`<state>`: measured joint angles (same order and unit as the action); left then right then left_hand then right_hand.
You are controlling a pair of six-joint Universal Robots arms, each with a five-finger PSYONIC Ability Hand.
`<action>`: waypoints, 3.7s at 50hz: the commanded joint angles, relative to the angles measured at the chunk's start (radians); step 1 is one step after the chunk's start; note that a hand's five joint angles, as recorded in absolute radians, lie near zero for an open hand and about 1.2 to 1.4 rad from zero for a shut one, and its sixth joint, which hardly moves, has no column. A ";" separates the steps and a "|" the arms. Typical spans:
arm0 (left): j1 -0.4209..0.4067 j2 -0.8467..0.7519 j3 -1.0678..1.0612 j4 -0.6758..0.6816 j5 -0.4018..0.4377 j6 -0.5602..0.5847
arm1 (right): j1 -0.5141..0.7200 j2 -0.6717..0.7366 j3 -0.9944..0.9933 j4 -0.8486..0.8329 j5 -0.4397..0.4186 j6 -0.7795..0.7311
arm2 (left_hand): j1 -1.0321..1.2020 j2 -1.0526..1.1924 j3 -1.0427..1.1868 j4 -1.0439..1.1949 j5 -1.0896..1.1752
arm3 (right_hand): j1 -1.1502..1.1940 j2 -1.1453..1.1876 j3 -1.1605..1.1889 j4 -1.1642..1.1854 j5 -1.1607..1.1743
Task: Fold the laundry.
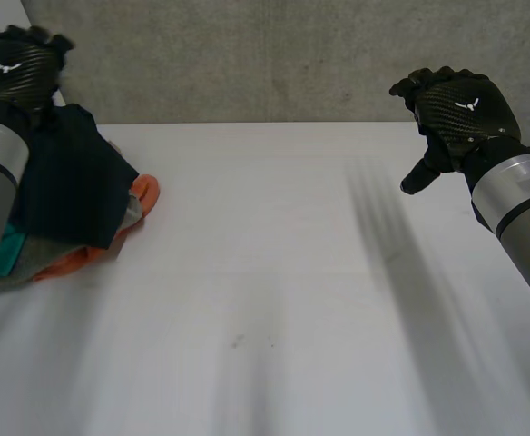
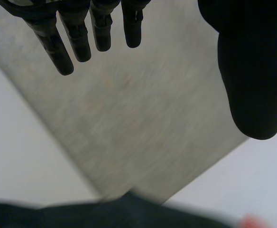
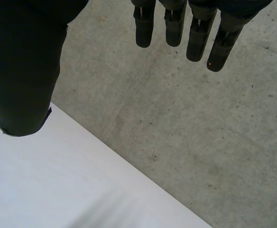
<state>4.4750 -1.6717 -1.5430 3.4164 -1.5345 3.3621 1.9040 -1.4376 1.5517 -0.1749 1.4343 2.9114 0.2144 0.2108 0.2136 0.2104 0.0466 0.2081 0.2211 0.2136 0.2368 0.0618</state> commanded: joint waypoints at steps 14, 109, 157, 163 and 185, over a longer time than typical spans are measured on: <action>0.270 -0.461 0.297 0.164 -0.118 0.642 | 0.012 0.039 0.008 0.002 -0.008 -0.003 | 0.936 0.940 0.937 0.940 0.930 | -0.034 -0.047 -0.039 -0.062 -0.062; -0.075 -0.425 0.133 -0.045 0.215 0.464 | 0.086 0.231 0.010 -0.114 0.169 -0.374 | 0.401 0.405 0.402 0.405 0.395 | 1.188 1.175 1.183 1.159 1.160; -0.123 -0.809 0.491 -0.012 0.272 0.372 | -0.011 0.206 -0.068 0.327 0.075 -0.034 | 0.240 0.243 0.241 0.244 0.233 | -0.034 -0.047 -0.039 -0.062 -0.062; -0.125 -0.876 0.564 -0.019 0.320 0.372 | 0.101 0.298 -0.016 0.186 0.084 0.040 | 0.275 0.279 0.276 0.279 0.268 | -0.034 -0.047 -0.039 -0.062 -0.062; -0.129 -1.002 0.715 -0.032 0.313 0.373 | 0.193 0.548 -0.105 -0.035 0.233 -0.051 | 1.182 1.185 1.183 1.186 1.175 | 1.188 1.175 1.183 1.159 1.160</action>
<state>4.3501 -2.6626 -0.8362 3.3852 -1.2105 3.7347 2.1028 -0.8932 1.4582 -0.1886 1.6381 2.9017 1.1298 1.1110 1.1070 1.1134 0.9310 0.8093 0.9718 0.9481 0.9488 0.7383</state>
